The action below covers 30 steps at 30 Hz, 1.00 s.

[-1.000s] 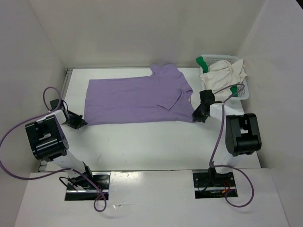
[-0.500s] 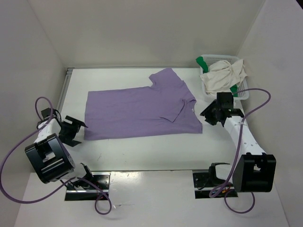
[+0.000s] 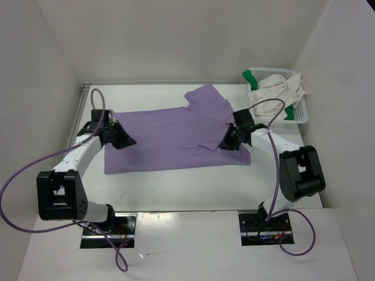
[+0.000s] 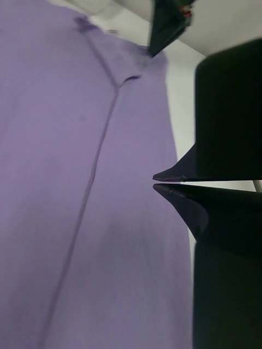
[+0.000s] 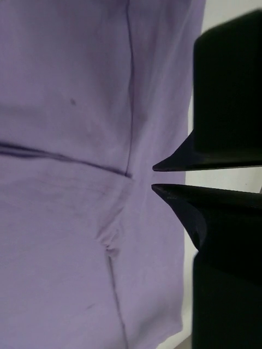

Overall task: Fold and stack the t-shirts
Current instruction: Fold the flattened tshirt in 1/3 of the way

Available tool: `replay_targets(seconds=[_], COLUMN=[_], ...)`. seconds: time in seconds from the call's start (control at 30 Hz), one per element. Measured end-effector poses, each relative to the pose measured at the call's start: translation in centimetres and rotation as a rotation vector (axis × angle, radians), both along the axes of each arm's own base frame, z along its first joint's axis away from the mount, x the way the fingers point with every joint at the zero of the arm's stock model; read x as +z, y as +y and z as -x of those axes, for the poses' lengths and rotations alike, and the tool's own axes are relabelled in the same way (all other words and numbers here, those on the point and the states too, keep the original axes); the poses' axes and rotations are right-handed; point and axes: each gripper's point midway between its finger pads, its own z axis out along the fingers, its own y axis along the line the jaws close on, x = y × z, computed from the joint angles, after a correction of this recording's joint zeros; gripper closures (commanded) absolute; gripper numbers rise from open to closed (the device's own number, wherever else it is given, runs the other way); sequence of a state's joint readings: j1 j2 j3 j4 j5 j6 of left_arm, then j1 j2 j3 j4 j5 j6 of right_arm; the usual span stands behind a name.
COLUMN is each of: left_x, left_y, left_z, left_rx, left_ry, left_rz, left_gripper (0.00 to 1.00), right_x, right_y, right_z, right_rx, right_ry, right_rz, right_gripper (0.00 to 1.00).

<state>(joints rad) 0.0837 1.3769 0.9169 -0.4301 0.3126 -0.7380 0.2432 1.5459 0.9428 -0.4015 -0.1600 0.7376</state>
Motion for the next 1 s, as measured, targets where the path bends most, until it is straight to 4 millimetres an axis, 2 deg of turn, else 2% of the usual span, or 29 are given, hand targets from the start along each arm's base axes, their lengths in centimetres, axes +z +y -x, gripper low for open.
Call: replay_targets(seconds=[0.07, 0.17, 0.2, 0.27, 0.43, 0.7, 0.9, 1.0], left_x=[0.5, 0.2, -0.2, -1.2, -3.4, -4.8, -6.0, -6.2], left_y=[-3.2, -7.5, -8.6, -9.5, -8.5, -7.4, -5.9, -5.5], left_z=[-0.6, -0.7, -0.4, 0.1, 0.8, 1.3, 2.1, 2.2], left_rx=[-0.096, -0.213, -0.242, -0.261, -0.232, -0.204, -0.167, -0.154], left_ry=[-0.036, -0.057, -0.046, -0.02, 0.033, 0.062, 0.105, 0.114], left_rz=[0.001, 0.007, 0.012, 0.016, -0.016, -0.051, -0.066, -0.072], left_gripper=[0.89, 0.89, 0.89, 0.89, 0.89, 0.89, 0.89, 0.89], right_x=[-1.1, -1.8, -2.0, -2.7, -3.4, -4.5, -4.5, -4.0], right_y=[1.7, 2.6, 2.7, 2.8, 3.0, 3.2, 3.6, 3.9], right_z=[0.4, 0.2, 0.1, -0.3, -0.4, -0.8, -1.8, -2.7], right_rx=[0.041, 0.055, 0.053, 0.05, 0.041, 0.032, 0.033, 0.033], right_ry=[0.024, 0.028, 0.029, 0.034, 0.045, 0.061, 0.057, 0.046], right_rz=[-0.009, -0.015, -0.016, -0.016, -0.016, -0.014, -0.02, -0.027], right_gripper=[0.68, 0.66, 0.66, 0.66, 0.66, 0.68, 0.85, 0.88])
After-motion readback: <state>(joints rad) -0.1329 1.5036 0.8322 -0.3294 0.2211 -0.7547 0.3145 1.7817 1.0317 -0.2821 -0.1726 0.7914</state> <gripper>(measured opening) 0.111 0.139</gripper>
